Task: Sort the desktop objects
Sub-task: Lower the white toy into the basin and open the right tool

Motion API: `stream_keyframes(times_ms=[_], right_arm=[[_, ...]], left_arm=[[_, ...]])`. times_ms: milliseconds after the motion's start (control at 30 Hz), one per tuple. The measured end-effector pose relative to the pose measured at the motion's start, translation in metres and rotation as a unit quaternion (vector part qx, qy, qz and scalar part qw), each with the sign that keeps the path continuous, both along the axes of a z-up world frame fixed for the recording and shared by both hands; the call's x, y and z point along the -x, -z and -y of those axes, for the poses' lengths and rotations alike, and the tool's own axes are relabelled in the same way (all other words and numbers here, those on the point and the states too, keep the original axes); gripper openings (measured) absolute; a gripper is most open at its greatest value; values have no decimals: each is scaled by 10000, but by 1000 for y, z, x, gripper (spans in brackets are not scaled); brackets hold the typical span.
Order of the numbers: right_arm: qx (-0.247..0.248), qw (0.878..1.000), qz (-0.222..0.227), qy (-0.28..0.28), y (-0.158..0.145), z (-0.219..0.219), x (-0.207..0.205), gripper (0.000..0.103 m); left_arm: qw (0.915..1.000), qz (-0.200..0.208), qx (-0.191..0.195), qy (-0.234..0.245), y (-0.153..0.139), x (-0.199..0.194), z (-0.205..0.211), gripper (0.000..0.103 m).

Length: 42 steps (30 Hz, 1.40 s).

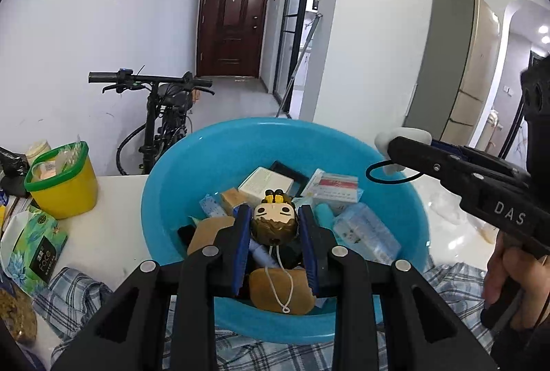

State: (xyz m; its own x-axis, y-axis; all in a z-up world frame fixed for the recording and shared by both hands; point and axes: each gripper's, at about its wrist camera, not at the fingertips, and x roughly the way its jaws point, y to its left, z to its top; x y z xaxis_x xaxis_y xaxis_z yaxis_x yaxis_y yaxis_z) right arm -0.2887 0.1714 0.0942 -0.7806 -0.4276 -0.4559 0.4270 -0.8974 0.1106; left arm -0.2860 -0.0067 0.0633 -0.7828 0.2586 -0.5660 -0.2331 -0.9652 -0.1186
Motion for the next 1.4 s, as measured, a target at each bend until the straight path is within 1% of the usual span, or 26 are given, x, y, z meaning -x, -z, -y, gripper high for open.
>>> stream_keyframes(times_ms=[33,100,167,367,500,567,800,900,1100,1400], right_arm=[[29,10000,-81,33,5,-1,-2,30],[-124,9999,92,-2,14,3,5,30],[-51,9999,104,10,16,0,4,30],[61,9999,86,25,17,-6,4,30],[-30,10000,53,56,18,-5,2,30],[-14,10000,71,45,18,-6,3,30],[-84,9999,150,15,20,-5,4,30],[-97,9998,172,-18,20,-5,4,30],[-115,9997,209,-35,21,-6,6,30],[-113,9998,146,5,19,-9,4,30]], left_arm=[[10000,-4,16,-29,1,1,1,29],[10000,-6,38,-77,4,2,1,29],[9999,1,89,-108,6,3,0,29],[9995,-40,298,-119,10,4,-9,29],[9991,-95,407,-44,9,0,-18,29],[9992,-152,353,-56,7,-1,-17,29],[9994,-165,287,-139,4,0,-8,29],[9995,-75,259,-185,4,2,-5,29],[9995,-53,223,-233,5,2,-2,29],[9995,-80,217,-225,4,2,-1,29]])
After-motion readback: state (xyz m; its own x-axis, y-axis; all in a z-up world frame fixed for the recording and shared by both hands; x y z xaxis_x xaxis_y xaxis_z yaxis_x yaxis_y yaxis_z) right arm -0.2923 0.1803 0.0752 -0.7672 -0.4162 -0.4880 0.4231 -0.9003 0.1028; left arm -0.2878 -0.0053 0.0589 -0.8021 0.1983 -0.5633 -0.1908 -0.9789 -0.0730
